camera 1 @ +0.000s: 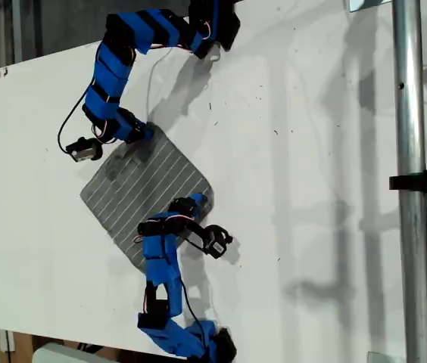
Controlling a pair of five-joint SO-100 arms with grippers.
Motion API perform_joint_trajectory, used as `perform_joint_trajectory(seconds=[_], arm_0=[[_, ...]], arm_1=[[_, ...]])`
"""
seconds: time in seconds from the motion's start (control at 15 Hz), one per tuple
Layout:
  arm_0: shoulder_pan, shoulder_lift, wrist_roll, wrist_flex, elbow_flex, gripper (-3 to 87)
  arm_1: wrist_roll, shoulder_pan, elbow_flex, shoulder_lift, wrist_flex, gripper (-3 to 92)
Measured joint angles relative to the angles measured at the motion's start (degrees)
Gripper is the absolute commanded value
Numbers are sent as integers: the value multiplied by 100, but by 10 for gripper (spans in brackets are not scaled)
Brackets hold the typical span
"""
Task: Grasp corners of a towel and fold twice.
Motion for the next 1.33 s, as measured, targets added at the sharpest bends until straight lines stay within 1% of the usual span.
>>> perform_joint_trajectory(seconds=[0.13, 0.33, 0.47, 0.6, 0.67, 0.8, 1.0, 1.13, 1.27, 1.33], arm_0=[[53, -308, -53, -9, -229, 146], [132, -501, -193, 62, -475, 161], [132, -606, -237, 255, -606, 137], [132, -721, -422, 747, -694, 90], [132, -773, -527, 1002, -703, -16], [220, -791, -738, 1318, -606, -28], [352, -703, -940, 1617, -281, -29], [483, -202, -1116, 1521, 554, -29], [677, 721, -1310, 879, 1907, -24], [773, 1125, -1415, 800, 2391, 47]], arm_1=[[0, 0, 0, 0, 0, -3], [0, 0, 0, 0, 0, -3], [0, 0, 0, 0, 0, -3], [0, -18, 0, 0, 0, -3], [0, -44, 0, 0, 0, -3], [26, -167, 0, 0, 0, -3], [70, -369, 26, 44, -53, -3], [88, -422, 79, 79, -53, -3], [141, -571, 97, 88, -18, -3], [185, -659, 105, 88, -9, -3]])
